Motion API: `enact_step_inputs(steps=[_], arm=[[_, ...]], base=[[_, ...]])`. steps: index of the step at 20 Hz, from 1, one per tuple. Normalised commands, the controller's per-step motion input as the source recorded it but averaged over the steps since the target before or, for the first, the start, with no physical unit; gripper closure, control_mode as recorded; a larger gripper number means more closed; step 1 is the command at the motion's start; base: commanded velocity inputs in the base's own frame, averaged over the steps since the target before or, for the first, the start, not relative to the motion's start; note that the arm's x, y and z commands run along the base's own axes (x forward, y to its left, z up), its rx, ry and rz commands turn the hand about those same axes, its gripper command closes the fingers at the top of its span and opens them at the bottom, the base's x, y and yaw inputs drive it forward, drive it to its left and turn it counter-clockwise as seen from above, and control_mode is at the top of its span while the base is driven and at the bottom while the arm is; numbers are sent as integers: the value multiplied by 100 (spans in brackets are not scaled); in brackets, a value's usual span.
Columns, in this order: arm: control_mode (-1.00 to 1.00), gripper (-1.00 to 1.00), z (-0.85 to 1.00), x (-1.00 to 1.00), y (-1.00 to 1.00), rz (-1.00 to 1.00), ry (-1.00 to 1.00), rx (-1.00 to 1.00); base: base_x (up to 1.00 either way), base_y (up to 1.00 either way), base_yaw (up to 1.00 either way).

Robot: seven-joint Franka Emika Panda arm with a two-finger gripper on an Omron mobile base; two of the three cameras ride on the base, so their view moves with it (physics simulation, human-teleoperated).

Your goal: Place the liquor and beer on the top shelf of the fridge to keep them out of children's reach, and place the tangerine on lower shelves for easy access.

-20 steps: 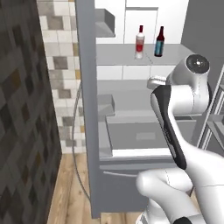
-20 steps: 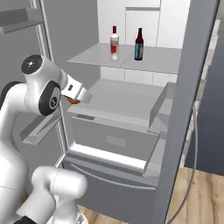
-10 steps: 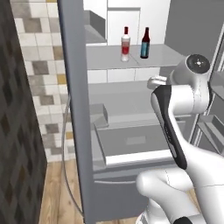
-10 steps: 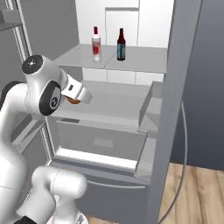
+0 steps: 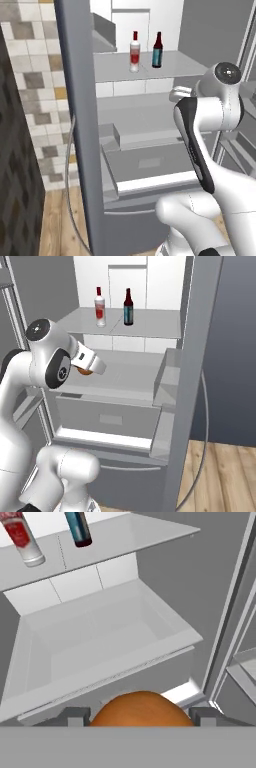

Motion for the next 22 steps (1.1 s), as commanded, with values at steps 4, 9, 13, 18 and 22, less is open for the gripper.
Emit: enact_step_inputs(steps=[4,9,13,18,22], arm=[[100,100,0,0,0,0,0,0],[100,100,0,0,0,0,0,0],[100,100,0,0,0,0,0,0],[-100,100,-6,3,0,0,0,0],[-100,100,-43,8,-1,0,0,0]], base=[[38,0,-12],[42,0,-9],[33,0,-7],[22,0,-3],[0,0,0]])
